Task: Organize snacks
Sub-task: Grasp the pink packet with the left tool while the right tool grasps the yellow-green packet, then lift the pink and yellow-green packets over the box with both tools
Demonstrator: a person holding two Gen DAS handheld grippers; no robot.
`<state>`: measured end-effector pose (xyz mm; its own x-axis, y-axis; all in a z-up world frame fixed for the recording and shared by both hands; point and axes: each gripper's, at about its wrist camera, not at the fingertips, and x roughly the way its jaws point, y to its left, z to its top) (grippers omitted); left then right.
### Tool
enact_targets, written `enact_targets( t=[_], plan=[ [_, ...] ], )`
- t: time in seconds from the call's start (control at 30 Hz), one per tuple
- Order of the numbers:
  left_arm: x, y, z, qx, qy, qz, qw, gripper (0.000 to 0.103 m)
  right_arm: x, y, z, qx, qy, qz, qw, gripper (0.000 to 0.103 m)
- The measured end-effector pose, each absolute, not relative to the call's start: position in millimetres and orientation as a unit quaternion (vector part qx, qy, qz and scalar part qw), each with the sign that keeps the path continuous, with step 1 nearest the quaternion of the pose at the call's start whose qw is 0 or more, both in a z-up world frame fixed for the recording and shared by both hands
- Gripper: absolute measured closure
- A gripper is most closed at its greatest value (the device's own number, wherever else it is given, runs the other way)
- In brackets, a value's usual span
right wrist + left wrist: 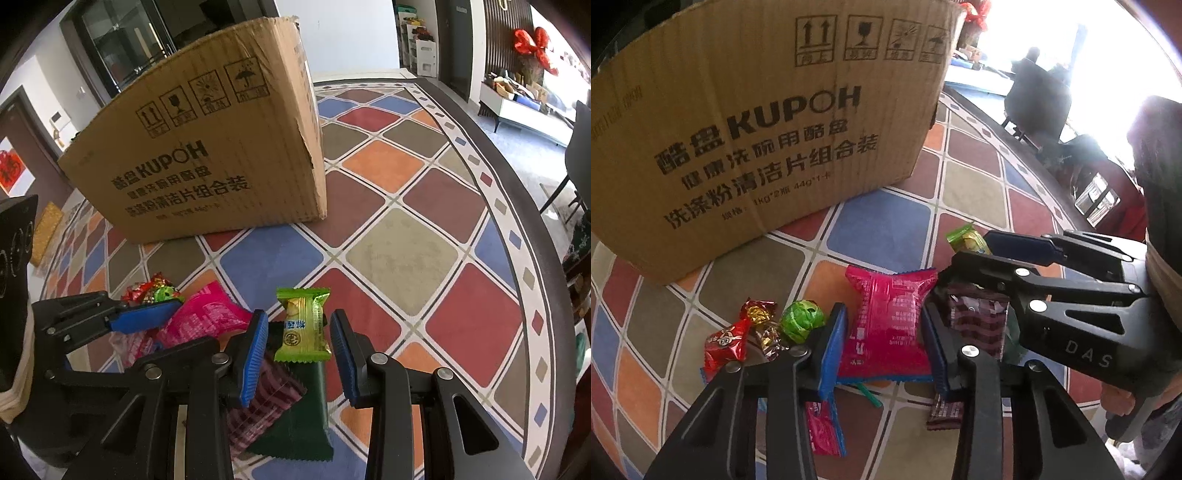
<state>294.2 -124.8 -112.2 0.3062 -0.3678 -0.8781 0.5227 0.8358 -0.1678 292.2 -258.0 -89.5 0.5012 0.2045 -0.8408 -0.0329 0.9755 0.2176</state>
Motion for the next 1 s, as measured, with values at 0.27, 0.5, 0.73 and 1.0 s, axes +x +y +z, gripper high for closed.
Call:
enact_targets(
  t=[0.27, 0.5, 0.73, 1.0],
  plan=[
    [297, -128, -115, 0.064, 0.521, -0.275, 0.806, 0.068, 293, -257, -94, 0.086, 0.498, 0.073, 0.86, 0.078],
    [296, -123, -113, 0.047, 0.52, -0.266, 0.81, 0.069, 291, -257, -91, 0.085, 0.49, 0.074, 0.865, 0.082],
    [289, -115, -95, 0.037, 0.501, -0.261, 0.824, 0.069, 287, -256, -82, 0.083, 0.478, 0.073, 0.871, 0.082],
    [277, -105, -65, 0.03, 0.465, -0.258, 0.846, 0.069, 280, -252, -61, 0.085, 0.457, 0.079, 0.882, 0.082]
  ],
)
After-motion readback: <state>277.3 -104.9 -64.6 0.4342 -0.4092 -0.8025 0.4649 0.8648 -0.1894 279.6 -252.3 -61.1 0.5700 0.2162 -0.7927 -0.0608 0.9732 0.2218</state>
